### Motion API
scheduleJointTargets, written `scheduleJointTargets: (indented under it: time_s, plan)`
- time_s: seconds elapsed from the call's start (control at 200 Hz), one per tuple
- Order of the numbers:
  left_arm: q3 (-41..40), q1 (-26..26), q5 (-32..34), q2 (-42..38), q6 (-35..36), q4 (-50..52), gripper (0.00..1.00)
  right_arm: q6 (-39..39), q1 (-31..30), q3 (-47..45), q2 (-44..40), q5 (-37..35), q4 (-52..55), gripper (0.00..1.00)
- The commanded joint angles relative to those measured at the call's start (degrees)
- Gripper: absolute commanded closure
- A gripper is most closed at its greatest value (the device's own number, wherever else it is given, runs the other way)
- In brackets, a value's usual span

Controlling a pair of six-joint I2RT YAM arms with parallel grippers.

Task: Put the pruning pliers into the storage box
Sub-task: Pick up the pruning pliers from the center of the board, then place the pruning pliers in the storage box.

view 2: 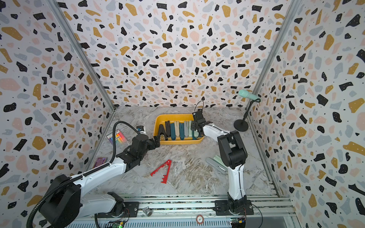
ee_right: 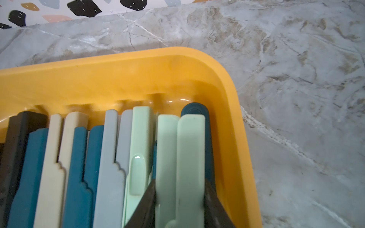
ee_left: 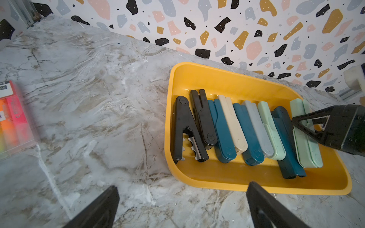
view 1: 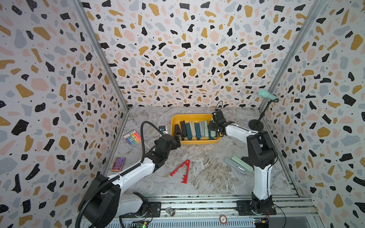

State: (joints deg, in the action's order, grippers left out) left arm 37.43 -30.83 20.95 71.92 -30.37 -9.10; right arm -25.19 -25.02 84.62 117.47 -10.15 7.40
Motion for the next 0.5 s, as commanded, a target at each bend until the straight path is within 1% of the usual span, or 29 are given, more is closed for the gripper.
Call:
scheduleJointTargets:
  time_s: [0.0, 0.28, 0.491]
  plan:
    - [-0.4, 0.4, -0.4, -0.3, -0.1, -1.6, 0.00, 1.1, 0.2, 2.7, -0.4, -1.5, 1.9, 0.75]
    - [-0.5, 0.5, -0.6, -0.3, -0.1, -1.7, 0.01, 1.5, 0.6, 3.0, 0.6, -1.2, 2.7, 0.68]
    - [-0.7, 0.6, -0.7, -0.4, -0.1, -1.5, 0.01, 2.0, 0.6, 3.5, 1.4, -1.7, 3.4, 0.66]
